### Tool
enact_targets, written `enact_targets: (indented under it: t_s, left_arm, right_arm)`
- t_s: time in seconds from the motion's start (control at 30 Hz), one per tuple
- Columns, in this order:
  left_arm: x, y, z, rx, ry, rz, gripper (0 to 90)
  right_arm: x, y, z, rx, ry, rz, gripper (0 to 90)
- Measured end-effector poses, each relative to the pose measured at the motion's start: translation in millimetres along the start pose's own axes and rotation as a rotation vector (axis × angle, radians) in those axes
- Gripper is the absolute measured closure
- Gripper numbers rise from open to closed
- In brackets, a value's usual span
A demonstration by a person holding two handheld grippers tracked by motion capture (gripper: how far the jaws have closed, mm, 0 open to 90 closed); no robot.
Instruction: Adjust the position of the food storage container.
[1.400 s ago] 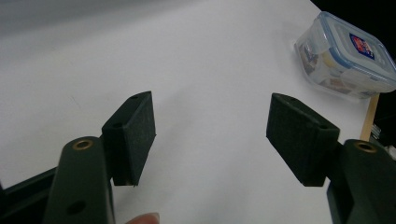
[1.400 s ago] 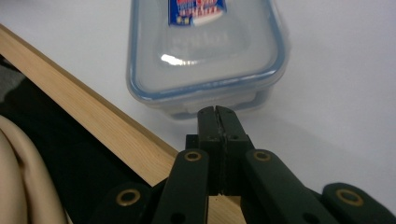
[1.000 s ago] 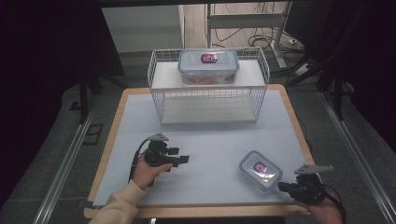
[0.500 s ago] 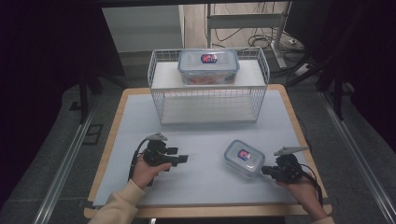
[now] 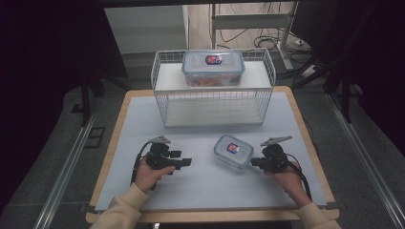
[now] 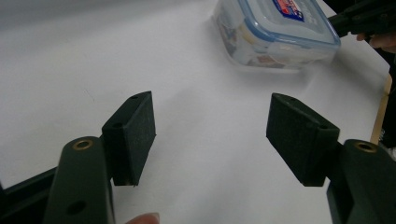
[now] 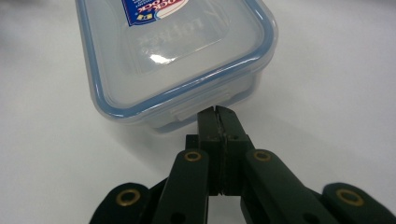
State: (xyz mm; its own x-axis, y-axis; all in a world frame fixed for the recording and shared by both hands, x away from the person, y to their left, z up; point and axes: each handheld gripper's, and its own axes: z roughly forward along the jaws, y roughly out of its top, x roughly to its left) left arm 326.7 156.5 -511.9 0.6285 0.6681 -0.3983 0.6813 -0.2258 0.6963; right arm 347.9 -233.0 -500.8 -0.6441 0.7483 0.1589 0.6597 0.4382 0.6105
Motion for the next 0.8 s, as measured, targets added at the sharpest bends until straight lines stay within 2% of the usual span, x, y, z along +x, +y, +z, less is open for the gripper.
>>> enact_targets:
  t_s: [0.13,0.23,0.3,0.4,0.53,0.57,0.63,0.8]
  left_arm:
    - [0.1,-0.2,-0.4,0.0,0.0,0.0,32.3]
    - [0.2,-0.3,-0.7,-0.001,0.0,0.001,32.3]
    - [0.3,-0.4,-0.9,-0.002,0.001,-0.003,32.3]
    - [0.8,-0.4,-1.2,-0.003,0.004,-0.004,32.3]
    - [0.4,-0.3,-0.7,-0.002,0.002,-0.001,32.3]
    - [0.4,-0.3,-0.7,-0.002,0.002,-0.001,32.3]
    - [0.1,-0.5,-0.1,0.0,0.003,0.001,32.3]
    - [0.9,-0.7,-0.2,0.0,0.004,-0.001,32.3]
  right_arm:
    - [0.0,4.1,5.1,-0.009,-0.001,0.003,89.6]
    - [1.7,2.4,-2.2,-0.025,0.001,0.004,89.6]
    - [6.3,0.1,-9.5,-0.037,0.016,-0.001,89.7]
    - [19.3,-4.7,-12.7,-0.026,0.053,-0.035,89.7]
    - [38.2,-10.0,-2.6,-0.003,0.098,-0.073,89.6]
    - [38.2,-10.0,-2.6,-0.003,0.098,-0.073,89.6]
    - [49.1,-7.4,7.1,-0.008,0.099,-0.101,89.6]
    - [51.9,-0.4,17.0,-0.022,0.081,-0.101,89.7]
